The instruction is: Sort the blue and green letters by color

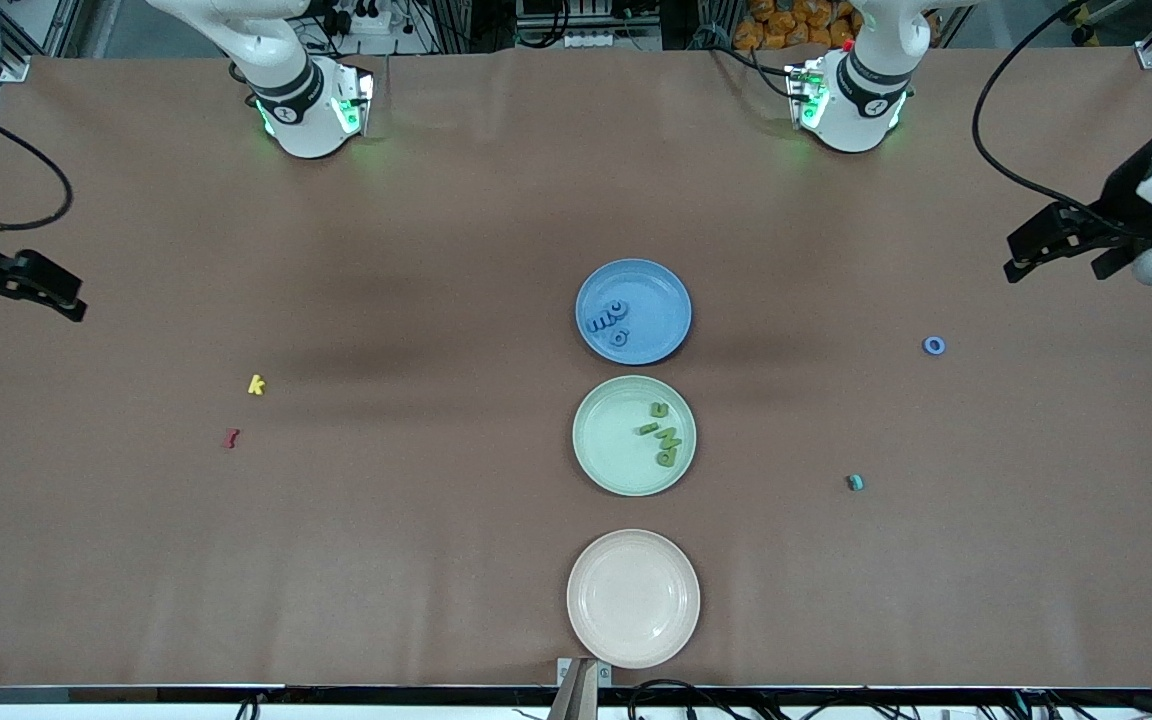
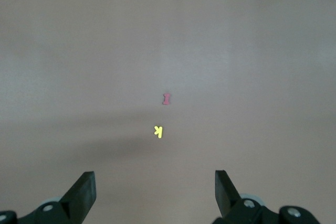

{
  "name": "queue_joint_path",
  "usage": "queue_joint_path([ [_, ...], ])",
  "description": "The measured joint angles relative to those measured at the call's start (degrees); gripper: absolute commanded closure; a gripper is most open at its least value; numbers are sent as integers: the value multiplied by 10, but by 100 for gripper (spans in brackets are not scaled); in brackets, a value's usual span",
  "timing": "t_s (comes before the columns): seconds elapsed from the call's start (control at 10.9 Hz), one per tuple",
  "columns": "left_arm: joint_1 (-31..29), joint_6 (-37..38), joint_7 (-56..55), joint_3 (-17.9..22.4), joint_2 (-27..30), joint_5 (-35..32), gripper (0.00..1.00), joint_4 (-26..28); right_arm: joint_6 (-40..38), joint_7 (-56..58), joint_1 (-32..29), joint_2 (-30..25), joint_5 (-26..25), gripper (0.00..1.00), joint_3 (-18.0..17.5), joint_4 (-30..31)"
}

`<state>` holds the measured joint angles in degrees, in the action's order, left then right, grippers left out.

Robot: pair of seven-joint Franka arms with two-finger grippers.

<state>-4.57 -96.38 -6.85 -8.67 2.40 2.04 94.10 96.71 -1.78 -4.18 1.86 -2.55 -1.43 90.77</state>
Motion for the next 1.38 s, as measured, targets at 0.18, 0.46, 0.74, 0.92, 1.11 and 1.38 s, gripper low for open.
queue_joint_path([
  [0.18, -1, 16, 0, 0, -31, -1, 0, -33, 0, 9, -2, -12, 8, 0, 12, 5],
  [0.46, 0, 13, 0, 0, -63, -21, 0, -39, 1, 12, -8, -17, 12, 0, 12, 5],
  [0.74, 0, 12, 0, -1, -65, -25, 0, -40, 1, 23, -8, -17, 13, 0, 9, 6],
  [0.92, 1, 11, 0, -8, -65, -26, 0, -41, 2, 47, -8, -17, 17, 0, 8, 6],
  [1.11, 1, -5, 0, -12, -66, -27, 0, -42, 2, 63, -8, -17, 25, 0, 8, 6],
  [1.38, 3, -27, 0, -14, -80, -27, 0, -41, 2, 68, -8, -17, 27, 0, 8, 6],
])
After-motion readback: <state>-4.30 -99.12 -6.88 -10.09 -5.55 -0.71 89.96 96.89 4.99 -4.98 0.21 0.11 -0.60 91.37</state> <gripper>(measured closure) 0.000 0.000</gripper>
